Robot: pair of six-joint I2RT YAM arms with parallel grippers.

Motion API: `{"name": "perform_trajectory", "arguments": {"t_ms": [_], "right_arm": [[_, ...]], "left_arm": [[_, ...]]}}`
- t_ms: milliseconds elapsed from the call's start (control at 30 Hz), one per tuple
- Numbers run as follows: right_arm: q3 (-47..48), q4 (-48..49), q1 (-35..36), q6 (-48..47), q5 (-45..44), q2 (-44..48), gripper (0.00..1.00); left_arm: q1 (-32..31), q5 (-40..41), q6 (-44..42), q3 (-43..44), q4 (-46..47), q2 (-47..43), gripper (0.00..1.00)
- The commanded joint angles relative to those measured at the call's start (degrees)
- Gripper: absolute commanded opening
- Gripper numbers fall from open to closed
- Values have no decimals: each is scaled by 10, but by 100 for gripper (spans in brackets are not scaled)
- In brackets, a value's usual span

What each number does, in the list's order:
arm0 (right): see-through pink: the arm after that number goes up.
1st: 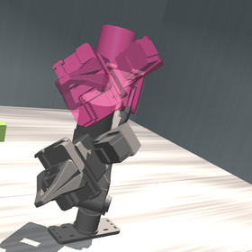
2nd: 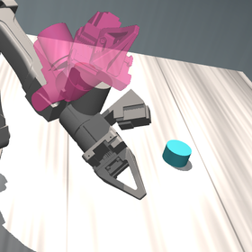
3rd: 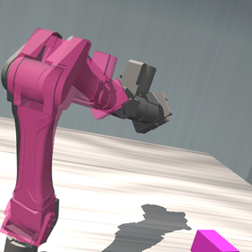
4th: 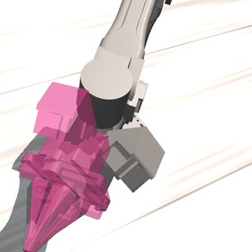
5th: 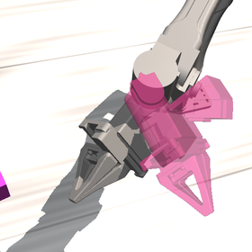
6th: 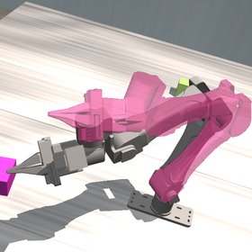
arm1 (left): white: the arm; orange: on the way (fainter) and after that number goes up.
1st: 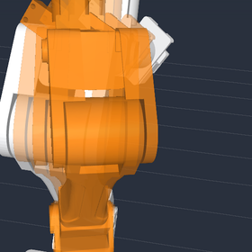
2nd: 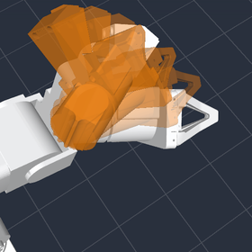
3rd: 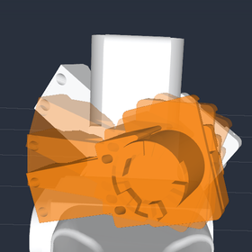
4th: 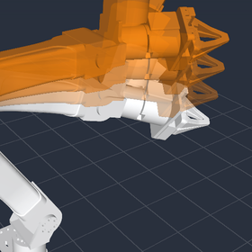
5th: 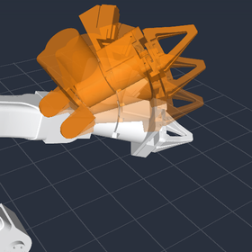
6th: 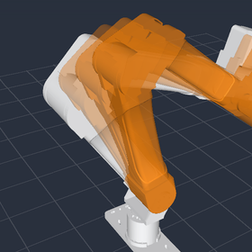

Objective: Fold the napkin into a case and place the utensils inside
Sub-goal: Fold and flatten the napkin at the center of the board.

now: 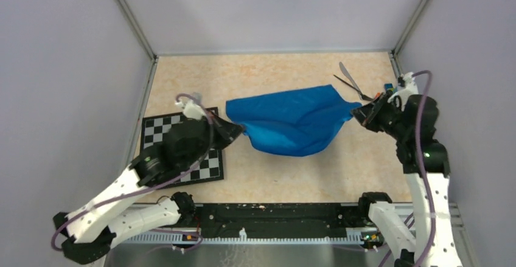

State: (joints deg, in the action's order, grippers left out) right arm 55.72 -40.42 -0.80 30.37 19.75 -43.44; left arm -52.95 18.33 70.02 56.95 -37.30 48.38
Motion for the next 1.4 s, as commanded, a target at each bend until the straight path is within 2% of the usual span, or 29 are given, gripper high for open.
{"name": "perform_trajectory", "arguments": {"t_ms": [0,100,233,333,400,500,600,667,767,833,933,1000,1133,1233,1300,1367], "right_arm": [[141,-45,39,-21,86,63,0],[194,-5,57,0,141,101,0],[252,33,62,25,139,134,0],[264,75,63,32,109,151,0],[261,79,62,27,53,154,0],[242,59,62,22,-69,129,0],[206,49,62,26,-151,67,0],[166,70,62,22,-173,21,0],[107,131,62,13,-192,-54,0],[71,184,61,8,-196,-107,0],[47,269,58,-5,-179,-216,0],[63,299,55,-19,-158,-289,0],[127,308,38,-38,-154,-424,0],[152,316,11,-30,-144,-486,0],[155,334,-19,-10,-87,-510,0],[159,344,-28,-9,-24,-520,0]], "left_arm": [[0,-72,-234,29,170,-108,0],[0,-144,-296,84,184,-135,0],[0,-220,-359,159,168,-127,0],[0,-219,-400,179,178,-114,0],[0,-179,-434,182,178,-96,0],[0,-28,-453,188,142,-31,0],[3,101,-475,207,121,64,0],[38,109,-478,230,112,135,0],[169,-30,-436,257,111,229,0],[228,-73,-428,251,140,281,0],[290,-131,-419,237,201,352,0],[334,-202,-392,238,233,397,0],[397,-345,-343,244,311,491,0],[429,-475,-290,258,359,551,0],[435,-512,-276,262,381,569,0],[435,-513,-286,262,382,563,0]]}}
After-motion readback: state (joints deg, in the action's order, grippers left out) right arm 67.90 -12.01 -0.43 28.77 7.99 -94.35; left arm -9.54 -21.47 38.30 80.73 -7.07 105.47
